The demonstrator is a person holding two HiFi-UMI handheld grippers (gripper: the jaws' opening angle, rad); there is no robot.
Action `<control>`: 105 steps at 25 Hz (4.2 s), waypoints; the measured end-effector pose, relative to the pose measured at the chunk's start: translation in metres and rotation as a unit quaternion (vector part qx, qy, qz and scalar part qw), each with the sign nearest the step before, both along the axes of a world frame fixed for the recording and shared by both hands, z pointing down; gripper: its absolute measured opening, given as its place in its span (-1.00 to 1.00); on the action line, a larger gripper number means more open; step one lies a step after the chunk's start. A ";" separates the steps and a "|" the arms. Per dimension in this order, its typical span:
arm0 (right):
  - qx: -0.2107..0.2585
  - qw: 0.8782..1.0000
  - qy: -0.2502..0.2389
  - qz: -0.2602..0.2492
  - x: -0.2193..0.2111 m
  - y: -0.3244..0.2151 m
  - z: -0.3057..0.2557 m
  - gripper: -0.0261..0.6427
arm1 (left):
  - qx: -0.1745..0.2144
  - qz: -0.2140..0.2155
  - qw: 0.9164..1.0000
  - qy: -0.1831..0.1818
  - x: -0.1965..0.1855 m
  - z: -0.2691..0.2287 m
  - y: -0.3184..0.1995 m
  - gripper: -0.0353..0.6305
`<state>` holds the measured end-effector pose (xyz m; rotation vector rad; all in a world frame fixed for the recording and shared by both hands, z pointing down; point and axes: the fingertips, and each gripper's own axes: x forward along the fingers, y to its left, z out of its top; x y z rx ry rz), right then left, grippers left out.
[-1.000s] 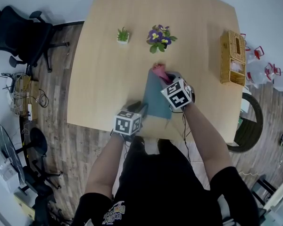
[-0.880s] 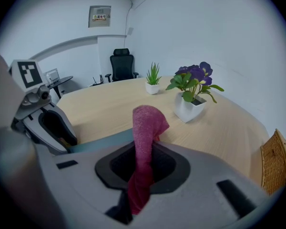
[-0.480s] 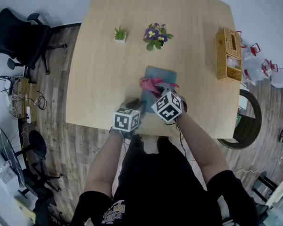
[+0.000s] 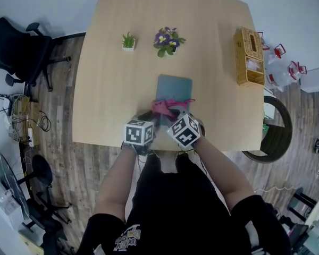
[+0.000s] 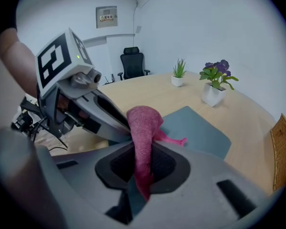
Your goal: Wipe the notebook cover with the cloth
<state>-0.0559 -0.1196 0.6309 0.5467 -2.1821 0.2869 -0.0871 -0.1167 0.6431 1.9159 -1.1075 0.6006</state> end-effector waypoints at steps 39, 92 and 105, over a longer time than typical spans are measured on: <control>-0.070 0.975 -0.137 0.164 0.045 -0.063 -0.047 -0.73 | -0.008 0.001 1.000 0.009 0.001 -0.003 0.001 -0.56; -0.083 0.995 -0.053 -0.014 -0.022 -0.008 0.000 -0.74 | -0.011 0.004 1.000 0.012 0.000 0.001 0.000 -0.58; -0.122 0.988 -0.090 0.037 -0.004 0.024 -0.001 -0.74 | -0.004 0.005 1.000 0.004 0.001 -0.001 0.000 -0.58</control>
